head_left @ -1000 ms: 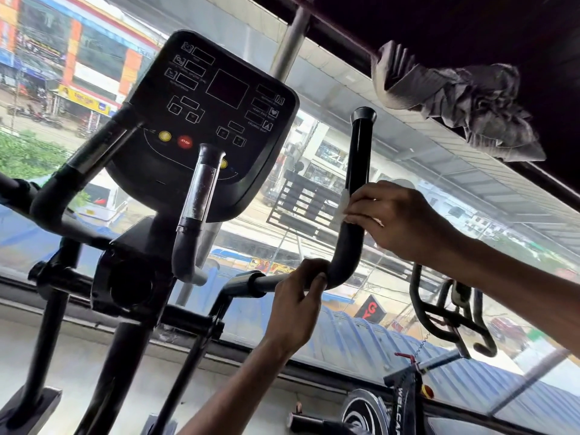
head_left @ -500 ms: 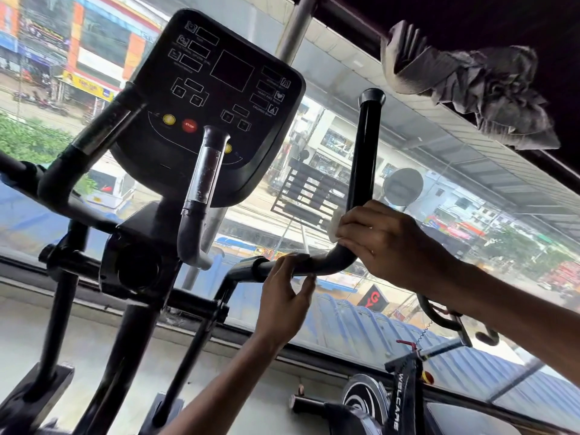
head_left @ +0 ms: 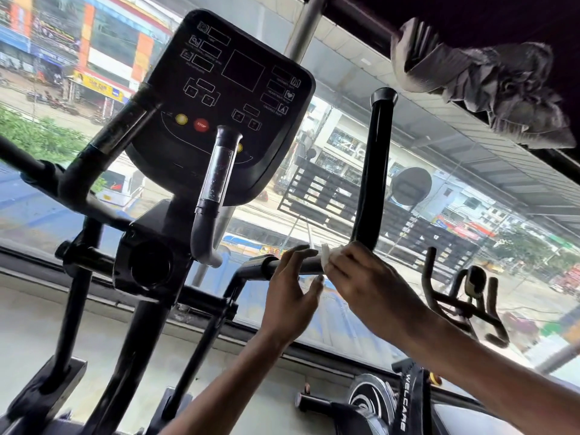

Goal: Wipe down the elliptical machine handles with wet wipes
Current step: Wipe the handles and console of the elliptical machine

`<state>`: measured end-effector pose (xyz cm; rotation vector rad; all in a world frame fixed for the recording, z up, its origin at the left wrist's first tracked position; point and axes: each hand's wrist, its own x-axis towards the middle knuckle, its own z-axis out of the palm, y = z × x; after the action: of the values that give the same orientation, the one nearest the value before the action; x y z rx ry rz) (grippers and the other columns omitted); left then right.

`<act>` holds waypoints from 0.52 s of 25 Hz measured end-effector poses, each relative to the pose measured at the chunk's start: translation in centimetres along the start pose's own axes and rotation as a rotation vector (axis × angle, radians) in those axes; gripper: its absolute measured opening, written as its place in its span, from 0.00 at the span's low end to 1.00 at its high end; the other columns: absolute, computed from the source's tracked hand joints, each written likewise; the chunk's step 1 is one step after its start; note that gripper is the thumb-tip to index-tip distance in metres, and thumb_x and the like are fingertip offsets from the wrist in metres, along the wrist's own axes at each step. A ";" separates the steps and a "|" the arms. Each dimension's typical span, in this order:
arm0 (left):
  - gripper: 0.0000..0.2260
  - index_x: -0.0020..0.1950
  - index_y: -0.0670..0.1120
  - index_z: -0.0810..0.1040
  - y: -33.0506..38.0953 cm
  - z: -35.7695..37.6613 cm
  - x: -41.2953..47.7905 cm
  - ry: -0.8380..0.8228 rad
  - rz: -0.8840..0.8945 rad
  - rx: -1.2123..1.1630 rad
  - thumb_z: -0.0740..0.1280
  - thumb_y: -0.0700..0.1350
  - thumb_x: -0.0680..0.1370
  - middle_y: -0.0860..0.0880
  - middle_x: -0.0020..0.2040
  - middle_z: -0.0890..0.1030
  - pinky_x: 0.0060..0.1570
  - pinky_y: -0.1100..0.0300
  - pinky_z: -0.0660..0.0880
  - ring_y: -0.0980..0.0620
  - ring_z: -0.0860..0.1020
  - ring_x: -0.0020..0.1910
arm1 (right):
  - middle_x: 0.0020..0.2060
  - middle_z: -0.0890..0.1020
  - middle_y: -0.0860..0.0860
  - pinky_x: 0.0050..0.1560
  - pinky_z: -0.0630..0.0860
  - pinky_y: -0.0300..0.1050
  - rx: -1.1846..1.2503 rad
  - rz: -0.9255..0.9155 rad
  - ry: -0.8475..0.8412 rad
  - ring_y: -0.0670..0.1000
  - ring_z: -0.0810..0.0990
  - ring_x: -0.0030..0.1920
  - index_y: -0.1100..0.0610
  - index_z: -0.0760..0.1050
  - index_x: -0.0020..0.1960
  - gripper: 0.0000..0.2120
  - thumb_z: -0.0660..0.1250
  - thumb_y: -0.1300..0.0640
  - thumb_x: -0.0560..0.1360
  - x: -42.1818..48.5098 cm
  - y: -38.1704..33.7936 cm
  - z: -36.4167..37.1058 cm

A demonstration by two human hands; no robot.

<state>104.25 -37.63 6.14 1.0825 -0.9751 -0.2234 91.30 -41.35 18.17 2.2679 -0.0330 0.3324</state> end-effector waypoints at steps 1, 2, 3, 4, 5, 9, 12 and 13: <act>0.23 0.69 0.52 0.75 0.1 -0.4 -0.1 -0.003 0.018 0.000 0.71 0.42 0.74 0.60 0.66 0.77 0.60 0.52 0.78 0.58 0.79 0.63 | 0.48 0.82 0.54 0.52 0.81 0.52 0.030 0.025 0.002 0.58 0.79 0.51 0.61 0.82 0.54 0.14 0.62 0.72 0.75 0.0 -0.5 0.3; 0.25 0.70 0.54 0.74 0.3 -0.8 -0.2 -0.013 0.036 -0.011 0.72 0.41 0.74 0.59 0.66 0.77 0.59 0.54 0.78 0.57 0.79 0.63 | 0.49 0.83 0.54 0.51 0.81 0.52 0.089 0.084 0.033 0.57 0.79 0.51 0.60 0.82 0.54 0.14 0.67 0.73 0.73 -0.2 -0.9 0.6; 0.26 0.70 0.55 0.74 0.6 -1.3 -0.4 -0.031 0.053 -0.034 0.73 0.39 0.74 0.59 0.66 0.78 0.58 0.56 0.78 0.56 0.79 0.63 | 0.50 0.84 0.52 0.51 0.81 0.51 0.180 0.174 0.087 0.56 0.81 0.51 0.60 0.83 0.55 0.15 0.72 0.73 0.72 -0.4 -1.3 0.8; 0.26 0.70 0.56 0.74 0.9 -1.7 -0.5 -0.051 0.069 -0.053 0.74 0.38 0.75 0.59 0.65 0.79 0.58 0.57 0.78 0.56 0.79 0.64 | 0.51 0.85 0.51 0.51 0.81 0.50 0.298 0.281 0.154 0.54 0.83 0.51 0.59 0.84 0.56 0.15 0.74 0.71 0.73 -0.5 -1.7 0.9; 0.25 0.69 0.56 0.75 1.0 -2.2 -0.6 -0.075 0.085 -0.067 0.74 0.38 0.76 0.59 0.65 0.80 0.57 0.57 0.79 0.55 0.80 0.63 | 0.51 0.86 0.49 0.51 0.82 0.50 0.423 0.383 0.222 0.52 0.84 0.51 0.57 0.85 0.57 0.13 0.76 0.68 0.75 -0.6 -2.0 0.9; 0.14 0.62 0.51 0.82 1.4 -3.7 -1.0 -0.197 0.069 -0.111 0.74 0.41 0.78 0.59 0.58 0.84 0.55 0.52 0.81 0.53 0.81 0.60 | 0.45 0.86 0.43 0.47 0.81 0.48 0.748 0.668 0.386 0.45 0.85 0.46 0.54 0.84 0.50 0.04 0.77 0.59 0.76 -1.4 -3.4 0.6; 0.10 0.58 0.49 0.84 2.0 -4.0 -1.1 -0.230 0.055 -0.150 0.76 0.44 0.77 0.56 0.56 0.84 0.52 0.54 0.81 0.50 0.82 0.57 | 0.45 0.87 0.45 0.52 0.84 0.50 0.930 0.854 0.457 0.48 0.87 0.47 0.52 0.82 0.48 0.08 0.78 0.62 0.74 -1.8 -4.2 1.0; 0.08 0.56 0.48 0.84 2.2 -3.9 -1.1 -0.210 0.055 -0.150 0.75 0.44 0.78 0.55 0.54 0.85 0.51 0.54 0.82 0.50 0.83 0.55 | 0.45 0.87 0.46 0.52 0.84 0.50 0.971 0.879 0.487 0.50 0.87 0.47 0.52 0.81 0.47 0.08 0.78 0.63 0.74 -1.9 -4.4 1.2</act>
<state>105.88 -33.39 6.88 0.9063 -1.1551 -0.3647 90.37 -39.51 13.66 2.8974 -0.7717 1.6422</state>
